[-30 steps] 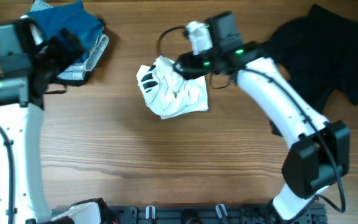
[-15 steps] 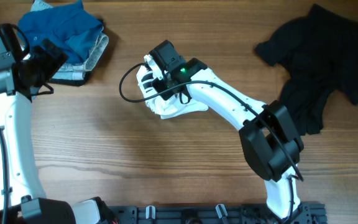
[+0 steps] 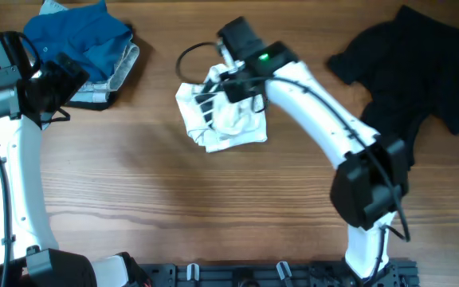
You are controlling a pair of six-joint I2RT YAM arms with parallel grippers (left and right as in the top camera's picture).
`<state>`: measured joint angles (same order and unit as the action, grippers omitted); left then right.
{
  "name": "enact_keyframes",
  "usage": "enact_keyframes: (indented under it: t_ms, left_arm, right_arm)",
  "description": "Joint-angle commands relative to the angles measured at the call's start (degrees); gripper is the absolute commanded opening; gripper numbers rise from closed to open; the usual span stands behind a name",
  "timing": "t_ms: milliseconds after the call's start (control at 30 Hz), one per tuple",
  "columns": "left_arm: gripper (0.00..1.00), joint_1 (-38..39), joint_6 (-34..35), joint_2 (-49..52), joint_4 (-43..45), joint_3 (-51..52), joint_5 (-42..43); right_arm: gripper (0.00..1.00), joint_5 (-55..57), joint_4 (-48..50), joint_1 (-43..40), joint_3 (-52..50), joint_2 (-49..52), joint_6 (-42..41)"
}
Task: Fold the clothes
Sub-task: 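Set the folded bundle down with the right gripper and retract the left arm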
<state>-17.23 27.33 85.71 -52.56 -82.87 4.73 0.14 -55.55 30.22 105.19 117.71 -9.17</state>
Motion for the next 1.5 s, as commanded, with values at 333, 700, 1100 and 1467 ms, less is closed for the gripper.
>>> enact_keyframes:
  t_ms: [333, 700, 1100, 1467]
  left_arm:
    - [1.00, -0.28, -0.11, 2.12, -0.07, 0.48, -0.35]
    - [1.00, -0.31, -1.60, 2.75, 0.22, 0.48, -2.08]
    - [1.00, -0.31, -1.60, 2.75, -0.52, 0.48, -2.08]
    - [1.00, -0.31, -1.60, 2.75, -0.87, 0.48, -2.05]
  right_arm:
    - [0.75, -19.56, -10.23, -13.66, 0.96, -2.34, 7.65]
    - [0.60, -9.35, -7.98, -4.20, -5.70, -4.66, -1.55]
    - [0.17, -0.85, -0.57, -2.69, -15.13, -4.57, -10.01]
    - [0.04, -5.53, -14.01, -9.75, -14.93, -10.08, -6.43]
